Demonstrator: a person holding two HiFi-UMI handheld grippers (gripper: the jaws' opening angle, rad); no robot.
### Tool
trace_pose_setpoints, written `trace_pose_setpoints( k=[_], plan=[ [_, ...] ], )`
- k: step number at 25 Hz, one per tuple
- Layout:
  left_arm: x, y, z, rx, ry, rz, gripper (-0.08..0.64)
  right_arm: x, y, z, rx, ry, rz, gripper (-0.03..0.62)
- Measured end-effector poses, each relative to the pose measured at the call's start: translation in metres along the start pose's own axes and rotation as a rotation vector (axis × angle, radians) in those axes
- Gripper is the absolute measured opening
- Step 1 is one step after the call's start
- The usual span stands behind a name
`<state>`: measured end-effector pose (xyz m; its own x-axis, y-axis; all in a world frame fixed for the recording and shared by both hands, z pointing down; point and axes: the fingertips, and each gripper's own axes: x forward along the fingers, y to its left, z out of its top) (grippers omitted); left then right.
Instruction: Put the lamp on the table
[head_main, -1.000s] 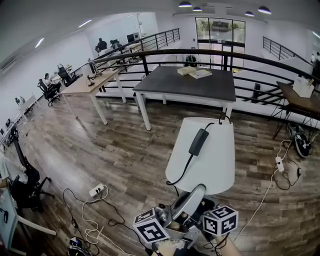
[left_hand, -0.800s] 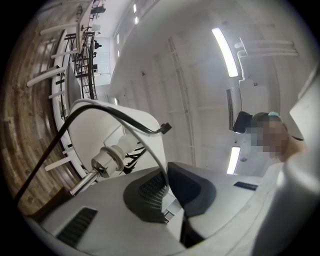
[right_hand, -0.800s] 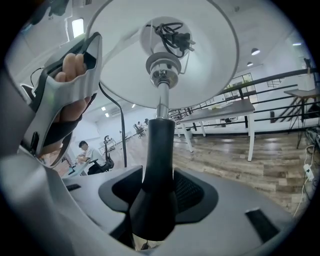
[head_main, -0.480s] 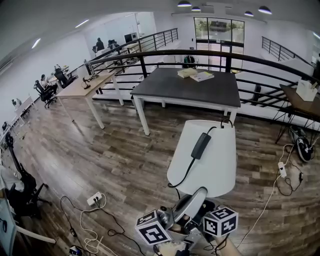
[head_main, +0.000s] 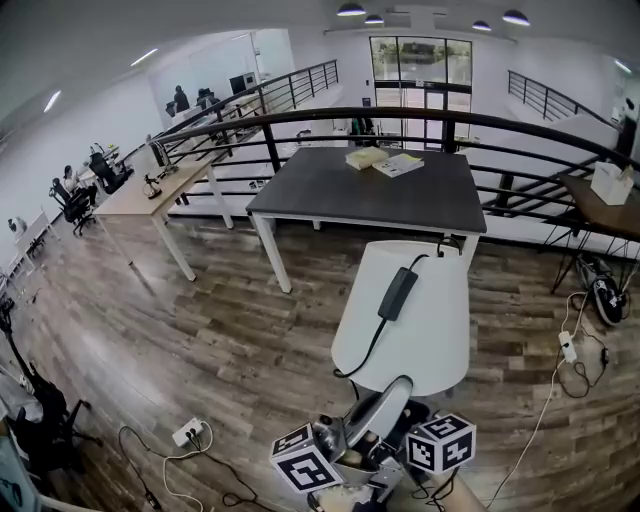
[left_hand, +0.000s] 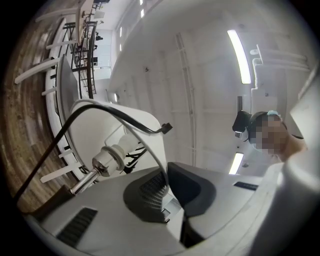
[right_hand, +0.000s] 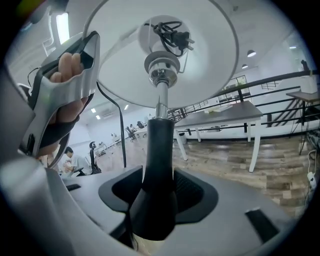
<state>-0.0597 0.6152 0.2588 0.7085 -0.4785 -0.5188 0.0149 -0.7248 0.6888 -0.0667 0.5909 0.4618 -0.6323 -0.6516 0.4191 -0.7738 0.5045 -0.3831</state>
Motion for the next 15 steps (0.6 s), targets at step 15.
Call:
trace_pose_setpoints(
  k=[15],
  plan=[
    [0.024, 0.084, 0.063, -0.019, 0.000, 0.015, 0.028, 0.086, -0.035, 0.043, 0.008, 0.025, -0.020, 0.216]
  ],
)
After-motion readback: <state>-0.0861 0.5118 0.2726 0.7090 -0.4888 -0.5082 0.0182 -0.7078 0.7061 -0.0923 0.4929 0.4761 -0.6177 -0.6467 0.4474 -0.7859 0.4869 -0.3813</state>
